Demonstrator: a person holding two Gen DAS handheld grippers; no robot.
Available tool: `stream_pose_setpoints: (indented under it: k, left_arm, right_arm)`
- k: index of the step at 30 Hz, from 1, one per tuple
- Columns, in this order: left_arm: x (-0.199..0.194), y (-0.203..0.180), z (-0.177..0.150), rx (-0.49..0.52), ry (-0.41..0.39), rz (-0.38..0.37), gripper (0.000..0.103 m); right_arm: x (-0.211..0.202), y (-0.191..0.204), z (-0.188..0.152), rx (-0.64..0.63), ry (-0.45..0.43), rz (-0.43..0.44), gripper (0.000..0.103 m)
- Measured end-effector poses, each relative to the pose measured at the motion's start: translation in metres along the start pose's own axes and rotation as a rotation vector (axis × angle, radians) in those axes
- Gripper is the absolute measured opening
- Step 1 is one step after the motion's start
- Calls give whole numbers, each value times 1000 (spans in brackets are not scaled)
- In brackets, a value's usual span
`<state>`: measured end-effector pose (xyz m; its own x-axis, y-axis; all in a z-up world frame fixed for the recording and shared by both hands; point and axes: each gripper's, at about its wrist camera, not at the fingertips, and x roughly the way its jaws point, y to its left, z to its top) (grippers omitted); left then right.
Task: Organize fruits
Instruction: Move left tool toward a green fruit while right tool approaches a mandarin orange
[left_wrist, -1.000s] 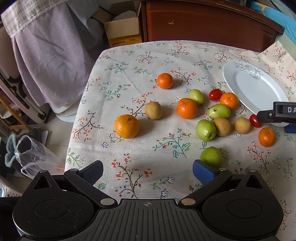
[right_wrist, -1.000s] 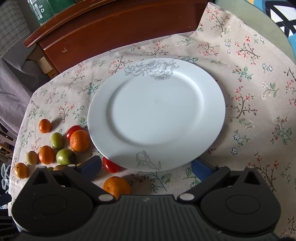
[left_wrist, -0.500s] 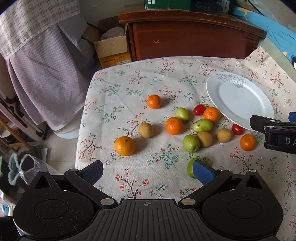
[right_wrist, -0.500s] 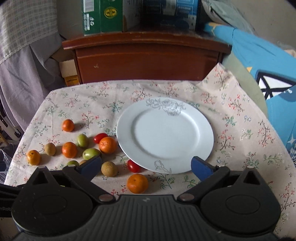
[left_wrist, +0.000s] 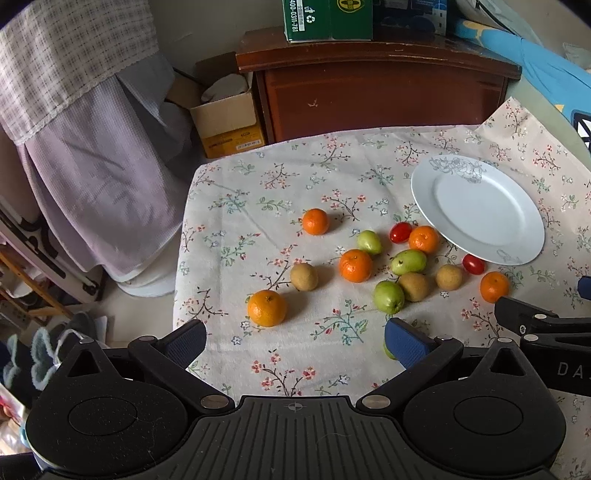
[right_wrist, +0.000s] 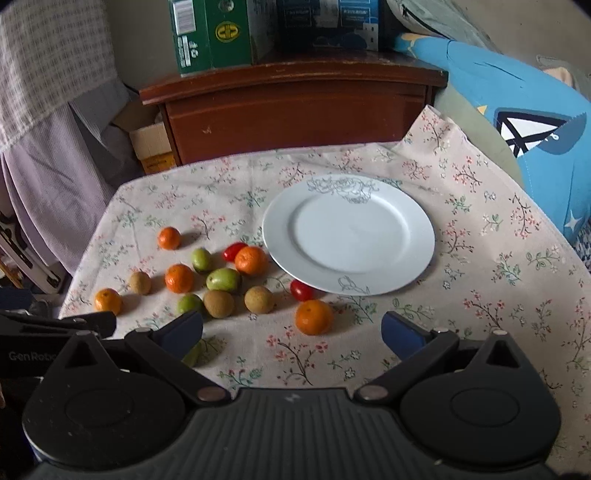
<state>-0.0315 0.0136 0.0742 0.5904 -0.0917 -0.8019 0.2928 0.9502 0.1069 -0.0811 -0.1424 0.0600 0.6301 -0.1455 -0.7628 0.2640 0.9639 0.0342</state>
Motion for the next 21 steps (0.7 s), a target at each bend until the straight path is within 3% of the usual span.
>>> stream_pose_setpoints:
  k: [6, 21]
  left_arm:
    - [9, 3, -4, -34, 27, -2, 103]
    - [15, 4, -10, -29, 36, 25, 103]
  right_arm:
    - [13, -2, -3, 28, 88, 0, 102]
    - [17, 11, -8, -61, 77, -45, 100]
